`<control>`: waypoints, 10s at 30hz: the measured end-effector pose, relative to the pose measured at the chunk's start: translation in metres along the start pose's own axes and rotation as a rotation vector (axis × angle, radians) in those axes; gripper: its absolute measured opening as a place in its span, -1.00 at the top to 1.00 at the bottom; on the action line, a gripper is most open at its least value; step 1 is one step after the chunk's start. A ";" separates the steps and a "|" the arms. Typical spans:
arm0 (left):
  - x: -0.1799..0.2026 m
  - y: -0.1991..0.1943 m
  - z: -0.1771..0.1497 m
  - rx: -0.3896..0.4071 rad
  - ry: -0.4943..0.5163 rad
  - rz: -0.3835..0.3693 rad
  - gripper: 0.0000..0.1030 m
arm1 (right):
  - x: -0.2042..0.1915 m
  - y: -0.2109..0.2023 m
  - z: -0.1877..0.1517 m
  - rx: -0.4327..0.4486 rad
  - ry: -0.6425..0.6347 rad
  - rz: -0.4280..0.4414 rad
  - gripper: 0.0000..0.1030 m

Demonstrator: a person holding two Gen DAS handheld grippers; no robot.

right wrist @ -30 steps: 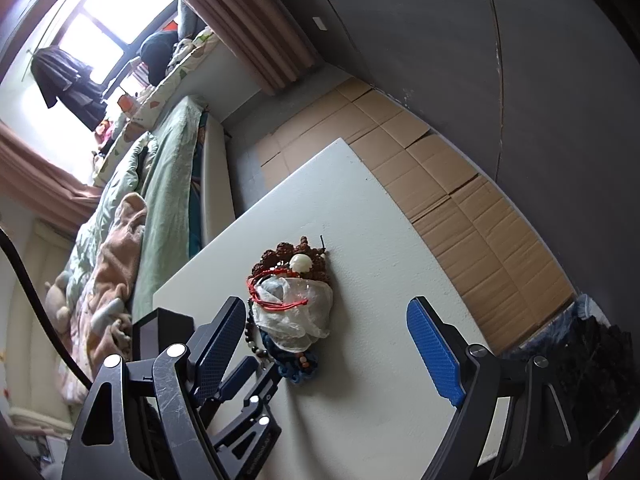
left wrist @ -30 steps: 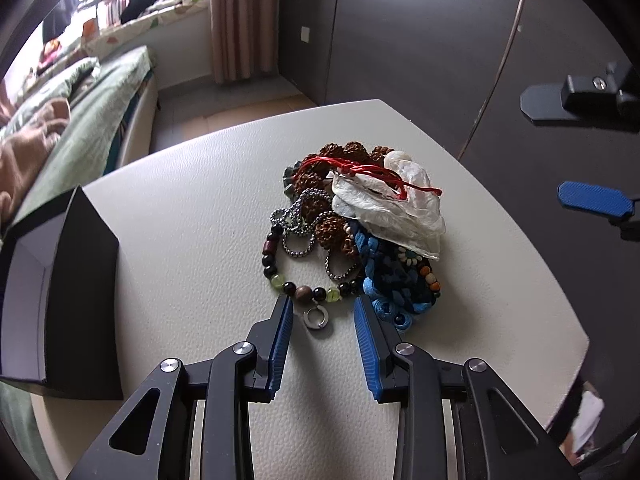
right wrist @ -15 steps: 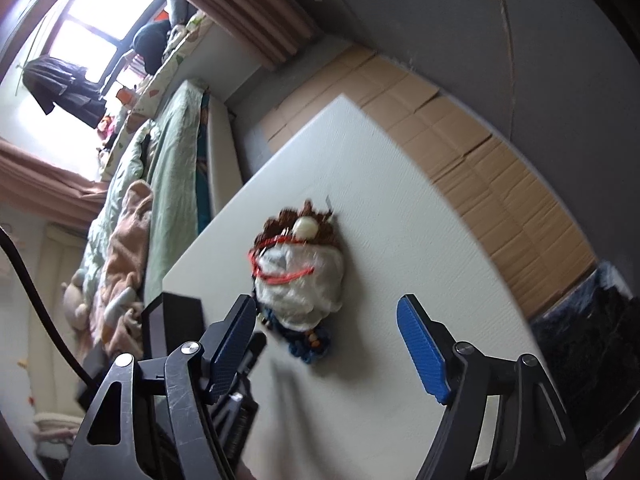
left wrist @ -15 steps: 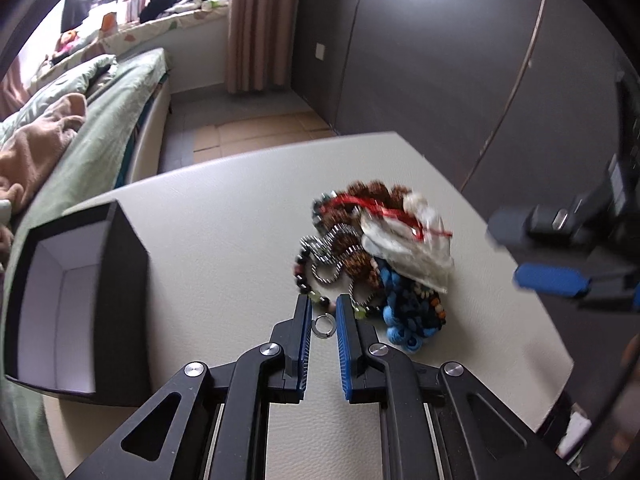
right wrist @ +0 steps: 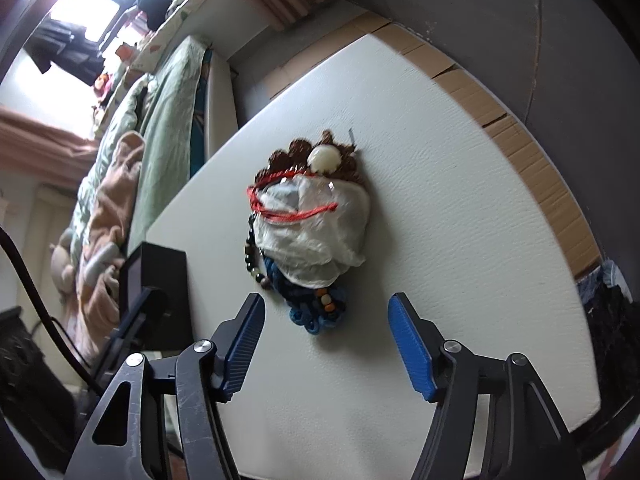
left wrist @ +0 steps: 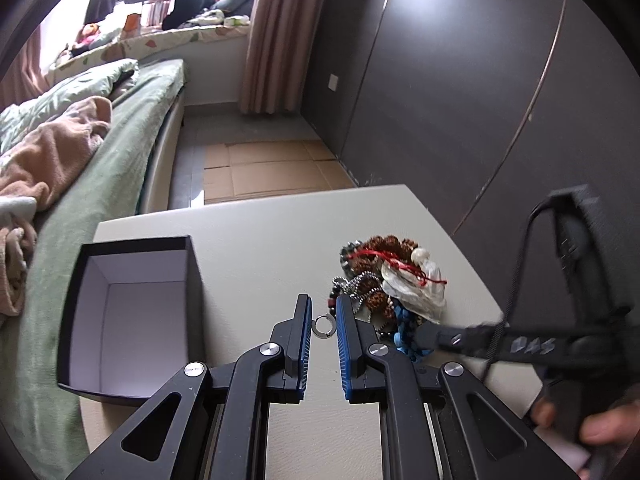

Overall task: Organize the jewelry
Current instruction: 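Grasp the silver ring with the left tool while the right tool grasps the blue beaded bracelet, then lower the ring into the black box with the left tool while the right tool drops the blue bracelet in, then grasp the white plastic bag with the right tool, then grasp the red string bracelet with the left tool while the right tool lifts the white bag, then drop the red string into the box with the left tool while the right tool drops the bag, then grasp the black bead bracelet from the pile with the left tool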

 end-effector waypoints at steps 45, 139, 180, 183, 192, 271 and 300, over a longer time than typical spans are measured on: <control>-0.138 -0.043 0.019 -0.002 -0.412 -0.079 -0.07 | -0.140 -0.015 -0.019 0.219 -0.165 0.427 0.76; 0.024 0.073 0.041 -0.114 -0.086 -0.163 -0.03 | 0.006 -0.087 0.065 0.385 0.184 0.159 0.91; -0.038 -0.011 0.040 0.028 -0.181 -0.136 0.94 | -0.067 -0.076 0.035 0.370 0.010 0.355 0.91; -0.052 -0.022 0.041 0.050 -0.218 -0.127 0.94 | -0.079 -0.072 0.029 0.359 -0.009 0.388 0.91; -0.097 -0.046 0.039 0.090 -0.316 -0.025 0.94 | -0.114 -0.056 0.007 0.324 -0.086 0.439 0.91; -0.015 0.012 0.017 -0.051 -0.112 -0.052 -0.28 | 0.010 -0.049 0.022 0.208 0.178 0.129 -0.26; 0.002 0.078 -0.012 -0.216 0.050 0.128 0.83 | 0.026 -0.050 0.038 0.211 0.215 0.141 -0.26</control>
Point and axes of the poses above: each gripper's, at about its wrist camera, not at the fingertips, and y roughly the way its jaws point, x to its right, z to its top, the point moved 4 cm from there along y, roughly the way its jaws point, and after that the axes turned 2 degrees about -x, right-handed, at the moved point
